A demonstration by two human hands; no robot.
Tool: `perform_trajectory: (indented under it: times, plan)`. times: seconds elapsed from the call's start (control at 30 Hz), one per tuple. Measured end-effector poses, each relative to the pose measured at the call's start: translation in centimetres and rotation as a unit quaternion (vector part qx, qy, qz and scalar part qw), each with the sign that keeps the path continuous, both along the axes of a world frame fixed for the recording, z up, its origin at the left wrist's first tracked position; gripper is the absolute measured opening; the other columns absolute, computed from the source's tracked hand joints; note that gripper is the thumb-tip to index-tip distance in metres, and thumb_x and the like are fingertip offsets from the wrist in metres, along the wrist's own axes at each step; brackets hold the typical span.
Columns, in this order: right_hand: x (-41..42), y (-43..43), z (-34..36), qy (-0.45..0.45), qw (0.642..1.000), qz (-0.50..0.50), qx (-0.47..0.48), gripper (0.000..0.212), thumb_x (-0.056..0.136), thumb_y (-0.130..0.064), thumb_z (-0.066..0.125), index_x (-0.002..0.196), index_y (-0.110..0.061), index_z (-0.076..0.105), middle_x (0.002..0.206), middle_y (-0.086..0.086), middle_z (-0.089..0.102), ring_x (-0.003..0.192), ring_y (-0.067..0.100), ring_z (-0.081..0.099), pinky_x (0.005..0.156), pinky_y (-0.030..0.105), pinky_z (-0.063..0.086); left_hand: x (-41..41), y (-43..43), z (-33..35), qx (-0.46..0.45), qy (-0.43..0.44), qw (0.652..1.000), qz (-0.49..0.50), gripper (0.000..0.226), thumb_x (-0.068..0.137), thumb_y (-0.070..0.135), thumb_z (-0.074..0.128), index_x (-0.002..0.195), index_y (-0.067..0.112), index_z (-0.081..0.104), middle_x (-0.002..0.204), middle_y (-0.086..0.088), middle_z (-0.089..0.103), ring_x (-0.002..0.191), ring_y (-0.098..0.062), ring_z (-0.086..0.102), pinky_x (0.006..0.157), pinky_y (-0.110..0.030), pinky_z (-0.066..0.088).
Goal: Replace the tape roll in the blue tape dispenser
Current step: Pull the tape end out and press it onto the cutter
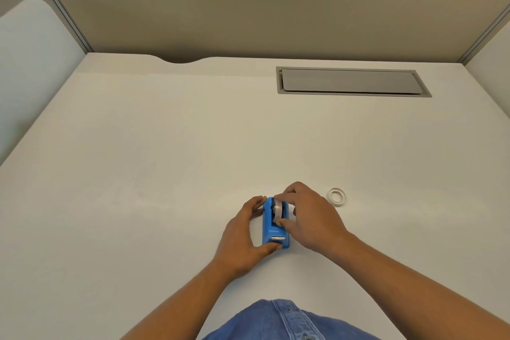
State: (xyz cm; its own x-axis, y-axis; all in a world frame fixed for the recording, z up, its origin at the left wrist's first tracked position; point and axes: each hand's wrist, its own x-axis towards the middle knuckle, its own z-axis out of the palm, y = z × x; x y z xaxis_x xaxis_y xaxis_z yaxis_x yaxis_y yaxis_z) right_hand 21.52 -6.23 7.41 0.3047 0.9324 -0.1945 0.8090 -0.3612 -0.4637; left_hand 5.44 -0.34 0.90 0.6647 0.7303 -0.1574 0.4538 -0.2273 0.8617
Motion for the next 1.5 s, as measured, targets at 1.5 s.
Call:
perform_trajectory:
  times: [1.5]
  plan:
    - [-0.2, -1.6, -1.3, 0.028, 0.998, -0.011, 0.051, 0.040, 0.086, -0.031, 0.065, 0.125, -0.033, 0.057, 0.117, -0.015, 0.054, 0.091, 0.007, 0.060, 0.072, 0.016, 0.046, -0.5, 0.5, 2.7, 0.084, 0.068, 0.994, -0.017, 0.067, 0.078, 0.056, 0.067, 0.136, 0.035, 0.043, 0.141, 0.013, 0.050, 0.126, -0.008, 0.049, 0.109, -0.031, 0.040]
